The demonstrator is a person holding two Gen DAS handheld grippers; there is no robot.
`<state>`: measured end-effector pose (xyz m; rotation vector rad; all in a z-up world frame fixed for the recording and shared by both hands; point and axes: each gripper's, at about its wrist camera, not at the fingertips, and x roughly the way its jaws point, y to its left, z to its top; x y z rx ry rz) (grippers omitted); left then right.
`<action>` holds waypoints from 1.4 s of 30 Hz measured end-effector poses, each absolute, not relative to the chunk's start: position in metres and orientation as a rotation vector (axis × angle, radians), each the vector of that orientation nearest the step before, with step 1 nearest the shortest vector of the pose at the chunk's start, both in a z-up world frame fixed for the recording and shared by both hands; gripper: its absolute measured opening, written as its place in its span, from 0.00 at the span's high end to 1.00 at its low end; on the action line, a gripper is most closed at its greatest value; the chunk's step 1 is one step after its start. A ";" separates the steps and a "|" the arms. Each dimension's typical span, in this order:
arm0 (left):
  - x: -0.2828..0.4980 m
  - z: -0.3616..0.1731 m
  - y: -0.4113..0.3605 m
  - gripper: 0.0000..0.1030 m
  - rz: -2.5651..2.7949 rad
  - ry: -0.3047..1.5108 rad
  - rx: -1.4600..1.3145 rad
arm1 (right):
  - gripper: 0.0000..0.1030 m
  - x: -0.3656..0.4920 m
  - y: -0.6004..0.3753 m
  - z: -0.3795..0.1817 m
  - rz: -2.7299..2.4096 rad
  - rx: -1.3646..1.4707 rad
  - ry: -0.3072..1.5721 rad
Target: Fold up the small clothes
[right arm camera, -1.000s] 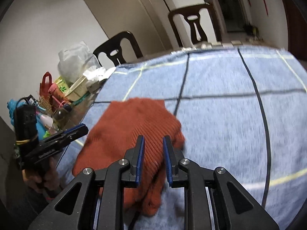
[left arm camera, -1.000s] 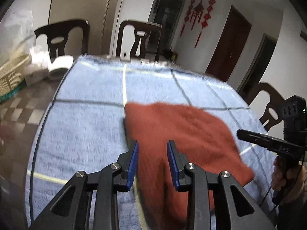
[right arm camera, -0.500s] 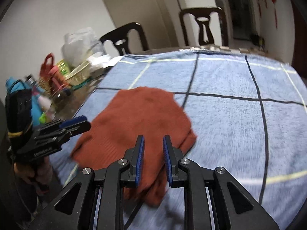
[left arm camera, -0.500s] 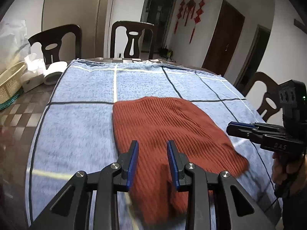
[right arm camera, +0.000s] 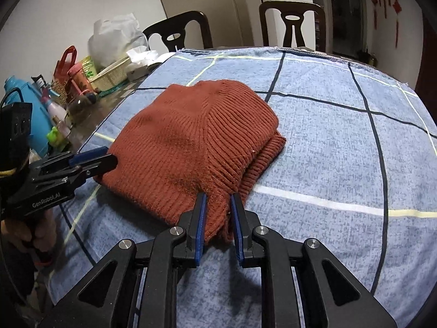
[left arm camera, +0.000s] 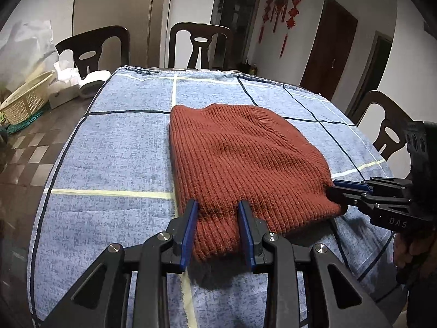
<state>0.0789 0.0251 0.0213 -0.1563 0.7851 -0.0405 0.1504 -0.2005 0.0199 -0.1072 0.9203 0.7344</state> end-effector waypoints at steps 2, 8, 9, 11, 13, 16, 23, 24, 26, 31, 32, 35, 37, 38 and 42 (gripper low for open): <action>0.079 0.020 0.024 0.67 -0.035 0.783 -0.149 | 0.82 0.150 -0.200 0.020 0.730 -0.115 0.916; 0.076 0.022 0.022 0.66 -0.020 0.789 -0.146 | 0.79 0.141 -0.199 0.028 0.718 -0.145 0.882; 0.075 0.022 0.022 0.66 -0.017 0.792 -0.150 | 0.79 0.139 -0.199 0.029 0.714 -0.148 0.877; 0.071 0.024 0.023 0.66 -0.012 0.799 -0.161 | 0.76 0.133 -0.200 0.032 0.706 -0.156 0.867; 0.067 0.025 0.022 0.66 -0.005 0.802 -0.161 | 0.74 0.124 -0.203 0.036 0.706 -0.170 0.857; 0.059 0.026 0.020 0.66 0.015 0.802 -0.138 | 0.73 0.115 -0.207 0.038 0.706 -0.177 0.851; 0.039 0.023 0.015 0.66 0.060 0.812 -0.076 | 0.73 0.095 -0.217 0.032 0.665 -0.220 0.843; 0.038 0.022 0.015 0.66 0.064 0.815 -0.075 | 0.73 0.093 -0.218 0.031 0.659 -0.224 0.842; 0.035 0.019 0.017 0.66 0.065 0.824 -0.088 | 0.73 0.091 -0.218 0.031 0.666 -0.221 0.842; 0.035 0.022 0.022 0.66 0.064 0.807 -0.119 | 0.73 0.096 -0.211 0.042 0.681 -0.196 0.795; 0.037 0.026 0.023 0.66 0.065 0.793 -0.123 | 0.73 0.099 -0.210 0.045 0.680 -0.178 0.788; 0.047 0.036 0.026 0.66 0.082 0.761 -0.132 | 0.73 0.112 -0.202 0.053 0.690 -0.134 0.773; 0.055 0.044 0.027 0.66 0.066 0.743 -0.148 | 0.73 0.126 -0.195 0.057 0.676 -0.123 0.768; 0.061 0.047 0.027 0.66 0.065 0.738 -0.150 | 0.73 0.131 -0.192 0.059 0.677 -0.120 0.766; 0.093 0.051 0.024 0.66 0.051 0.729 -0.123 | 0.73 0.164 -0.180 0.055 0.684 -0.072 0.795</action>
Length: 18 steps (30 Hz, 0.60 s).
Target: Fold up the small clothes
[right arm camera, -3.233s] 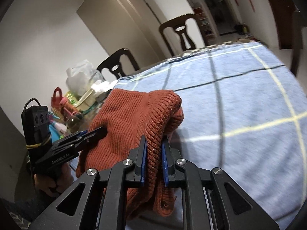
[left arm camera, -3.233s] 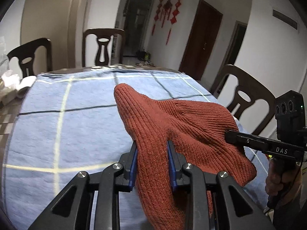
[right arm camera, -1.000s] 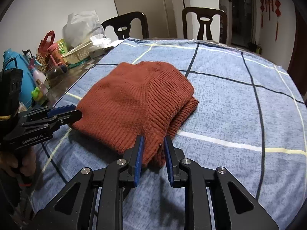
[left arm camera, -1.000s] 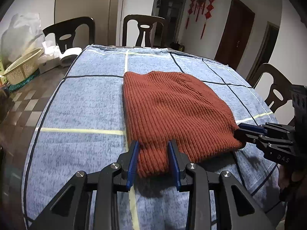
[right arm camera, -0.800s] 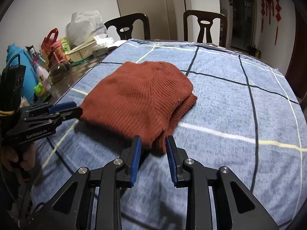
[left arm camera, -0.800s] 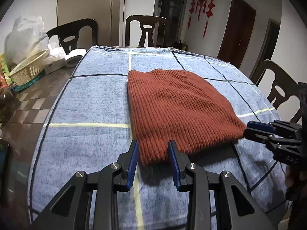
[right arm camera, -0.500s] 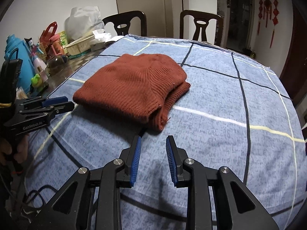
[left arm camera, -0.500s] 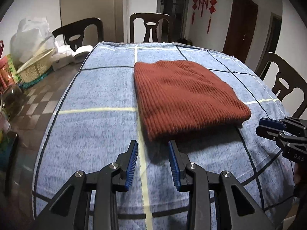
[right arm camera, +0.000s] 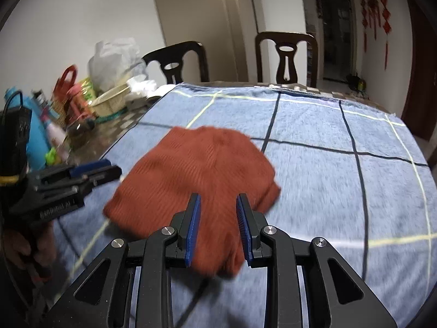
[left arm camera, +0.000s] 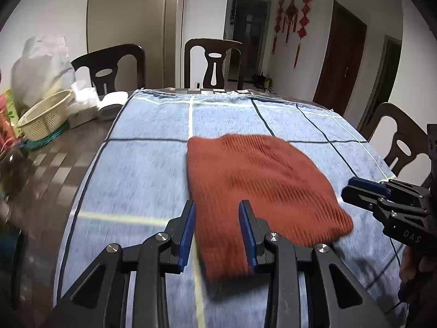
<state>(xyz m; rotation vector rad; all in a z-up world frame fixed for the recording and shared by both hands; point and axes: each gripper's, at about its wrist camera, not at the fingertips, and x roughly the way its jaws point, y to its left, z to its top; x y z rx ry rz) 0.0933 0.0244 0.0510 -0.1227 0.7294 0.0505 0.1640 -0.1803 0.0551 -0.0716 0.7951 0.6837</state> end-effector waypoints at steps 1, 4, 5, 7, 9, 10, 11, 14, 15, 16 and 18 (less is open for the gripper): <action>0.103 0.049 0.023 0.66 0.037 0.735 -0.123 | 0.73 0.171 -0.178 0.052 0.697 -0.058 0.806; 0.128 0.041 0.021 0.66 0.020 0.755 -0.124 | 0.77 0.196 -0.170 0.030 0.657 -0.071 0.878; 0.134 0.037 0.020 0.66 0.009 0.764 -0.125 | 0.78 0.202 -0.172 0.021 0.649 -0.059 0.900; 0.146 0.025 0.018 0.66 -0.011 0.795 -0.129 | 0.79 0.206 -0.183 0.017 0.676 0.009 0.904; 0.146 0.021 0.014 0.66 -0.005 0.777 -0.094 | 0.79 0.204 -0.187 0.019 0.677 0.007 0.900; 0.145 0.021 0.012 0.66 -0.007 0.773 -0.089 | 0.79 0.202 -0.186 0.021 0.675 0.002 0.904; 0.142 0.022 0.011 0.66 -0.006 0.773 -0.089 | 0.79 0.200 -0.186 0.024 0.673 0.001 0.904; 0.137 0.030 0.013 0.66 -0.013 0.773 -0.100 | 0.79 0.196 -0.184 0.035 0.684 -0.008 0.862; 0.137 0.033 0.015 0.66 -0.017 0.768 -0.113 | 0.79 0.198 -0.183 0.036 0.678 -0.010 0.858; 0.137 0.035 0.016 0.66 -0.013 0.762 -0.119 | 0.79 0.201 -0.182 0.035 0.663 -0.019 0.860; 0.141 0.033 0.019 0.66 0.016 0.766 -0.110 | 0.79 0.216 -0.178 0.024 0.639 -0.034 0.889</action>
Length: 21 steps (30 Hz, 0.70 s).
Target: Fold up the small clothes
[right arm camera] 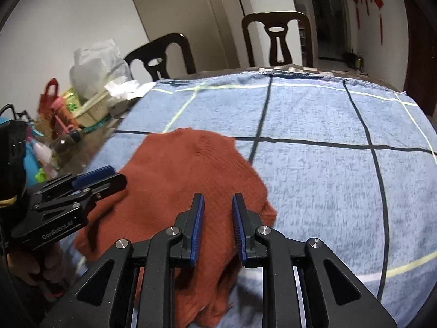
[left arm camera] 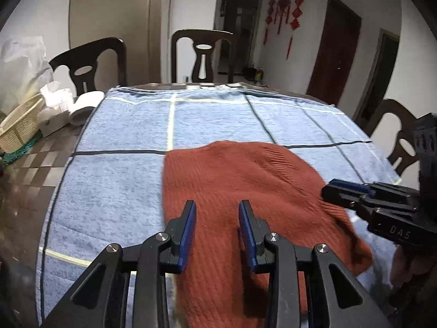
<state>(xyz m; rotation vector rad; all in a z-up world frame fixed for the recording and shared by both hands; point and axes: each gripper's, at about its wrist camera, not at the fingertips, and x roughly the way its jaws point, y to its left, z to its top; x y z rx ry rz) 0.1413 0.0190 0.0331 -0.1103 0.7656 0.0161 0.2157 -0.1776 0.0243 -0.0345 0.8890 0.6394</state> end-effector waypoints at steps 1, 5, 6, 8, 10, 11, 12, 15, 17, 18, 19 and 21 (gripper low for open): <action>0.145 0.030 0.020 0.66 0.020 0.777 -0.112 | 0.79 0.221 -0.177 0.018 0.651 -0.019 0.909; 0.147 0.024 0.017 0.66 0.031 0.784 -0.089 | 0.79 0.215 -0.182 0.024 0.650 -0.015 0.898; 0.144 0.026 0.017 0.66 0.029 0.784 -0.096 | 0.79 0.210 -0.182 0.028 0.649 -0.029 0.892; 0.139 0.030 0.019 0.66 0.026 0.782 -0.099 | 0.79 0.197 -0.185 0.034 0.670 -0.038 0.881; 0.130 0.034 0.020 0.66 0.032 0.780 -0.092 | 0.79 0.186 -0.185 0.036 0.687 -0.054 0.876; 0.126 0.034 0.021 0.66 0.039 0.782 -0.089 | 0.79 0.179 -0.185 0.036 0.693 -0.067 0.876; 0.121 0.034 0.021 0.66 0.052 0.790 -0.087 | 0.79 0.172 -0.185 0.036 0.698 -0.083 0.874; 0.106 0.032 0.023 0.66 0.055 0.788 -0.088 | 0.79 0.163 -0.182 0.030 0.697 -0.131 0.874; 0.102 0.030 0.022 0.66 0.057 0.785 -0.082 | 0.79 0.167 -0.182 0.026 0.694 -0.122 0.883; 0.103 0.028 0.022 0.66 0.058 0.789 -0.082 | 0.79 0.168 -0.183 0.027 0.692 -0.110 0.890; 0.104 0.026 0.021 0.66 0.061 0.794 -0.086 | 0.79 0.166 -0.184 0.030 0.688 -0.107 0.887; 0.102 0.029 0.020 0.66 0.066 0.790 -0.089 | 0.79 0.158 -0.186 0.036 0.686 -0.129 0.870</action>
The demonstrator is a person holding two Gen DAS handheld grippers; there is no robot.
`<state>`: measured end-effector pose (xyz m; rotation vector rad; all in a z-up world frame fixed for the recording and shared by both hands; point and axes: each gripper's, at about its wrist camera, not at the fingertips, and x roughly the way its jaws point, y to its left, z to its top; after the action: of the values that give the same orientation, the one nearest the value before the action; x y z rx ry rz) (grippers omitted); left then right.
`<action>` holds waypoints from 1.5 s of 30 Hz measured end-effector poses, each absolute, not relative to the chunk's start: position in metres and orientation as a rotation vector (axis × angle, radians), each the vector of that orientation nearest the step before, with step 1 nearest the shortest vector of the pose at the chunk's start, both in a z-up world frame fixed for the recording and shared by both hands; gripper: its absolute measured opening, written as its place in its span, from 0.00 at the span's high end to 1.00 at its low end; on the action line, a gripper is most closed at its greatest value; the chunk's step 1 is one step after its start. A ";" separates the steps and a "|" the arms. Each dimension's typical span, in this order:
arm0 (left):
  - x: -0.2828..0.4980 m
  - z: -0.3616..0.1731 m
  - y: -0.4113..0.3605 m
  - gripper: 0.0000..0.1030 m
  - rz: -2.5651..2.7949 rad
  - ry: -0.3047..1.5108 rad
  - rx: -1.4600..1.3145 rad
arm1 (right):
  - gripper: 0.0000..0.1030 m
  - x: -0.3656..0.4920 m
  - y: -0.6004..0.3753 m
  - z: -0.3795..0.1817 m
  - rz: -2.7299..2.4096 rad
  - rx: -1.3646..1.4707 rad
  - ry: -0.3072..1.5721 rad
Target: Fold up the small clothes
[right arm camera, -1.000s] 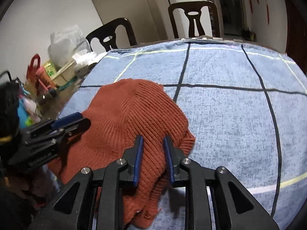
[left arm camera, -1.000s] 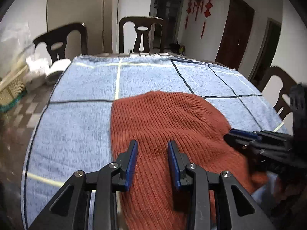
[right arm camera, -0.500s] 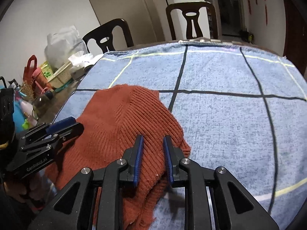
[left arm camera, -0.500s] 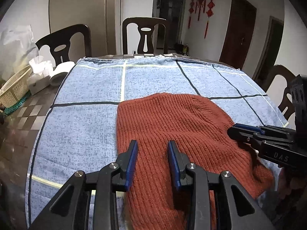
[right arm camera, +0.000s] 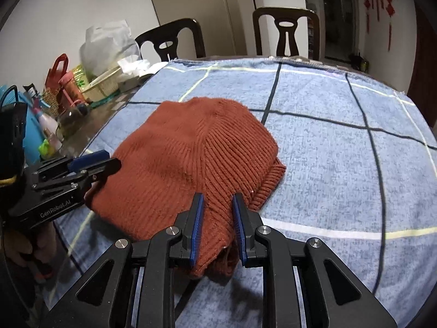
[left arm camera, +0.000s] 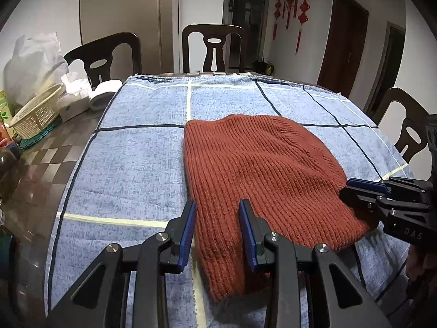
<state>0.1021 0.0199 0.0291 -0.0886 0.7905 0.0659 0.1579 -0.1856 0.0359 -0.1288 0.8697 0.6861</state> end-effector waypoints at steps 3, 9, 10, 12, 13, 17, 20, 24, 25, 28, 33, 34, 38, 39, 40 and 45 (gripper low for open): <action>0.093 0.035 0.019 0.66 0.058 0.781 -0.091 | 0.79 0.144 -0.189 0.040 0.690 -0.154 0.857; 0.071 0.033 0.017 0.66 0.064 0.794 -0.086 | 0.78 0.120 -0.199 0.037 0.688 -0.174 0.855; 0.066 0.032 0.017 0.66 0.064 0.798 -0.086 | 0.77 0.116 -0.201 0.036 0.684 -0.182 0.856; 0.056 0.029 0.016 0.66 0.067 0.800 -0.083 | 0.76 0.107 -0.205 0.032 0.670 -0.211 0.858; 0.051 0.027 0.016 0.66 0.067 0.805 -0.083 | 0.76 0.103 -0.207 0.029 0.665 -0.224 0.858; 0.039 0.020 0.014 0.66 0.076 0.825 -0.059 | 0.75 0.093 -0.215 0.016 0.647 -0.254 0.882; 0.034 0.009 0.013 0.66 0.094 0.856 -0.041 | 0.75 0.092 -0.218 0.009 0.634 -0.267 0.890; 0.031 0.005 0.015 0.66 0.094 0.868 -0.054 | 0.75 0.089 -0.215 0.008 0.630 -0.307 0.874; 0.031 0.005 0.015 0.66 0.100 0.870 -0.054 | 0.75 0.089 -0.213 0.007 0.628 -0.324 0.868; 0.031 0.003 0.015 0.64 0.104 0.879 -0.054 | 0.74 0.086 -0.212 0.006 0.621 -0.340 0.860; 0.031 0.003 0.013 0.61 0.108 0.879 -0.042 | 0.74 0.086 -0.212 0.006 0.620 -0.340 0.859; 0.031 0.002 0.014 0.60 0.106 0.879 -0.044 | 0.74 0.086 -0.212 0.006 0.621 -0.338 0.859; 0.030 0.002 0.016 0.59 0.102 0.879 -0.057 | 0.74 0.086 -0.212 0.006 0.623 -0.334 0.860; 0.030 0.002 0.016 0.59 0.103 0.879 -0.056 | 0.74 0.086 -0.212 0.006 0.623 -0.333 0.861; 0.030 0.002 0.015 0.59 0.104 0.879 -0.053 | 0.74 0.086 -0.213 0.006 0.623 -0.333 0.861; 0.030 0.002 0.014 0.59 0.105 0.879 -0.051 | 0.74 0.086 -0.213 0.006 0.624 -0.330 0.862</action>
<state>0.0295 0.0141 0.0021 -0.0507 0.8791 0.1053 0.0864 -0.2126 0.0058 -0.3303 0.8619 0.6242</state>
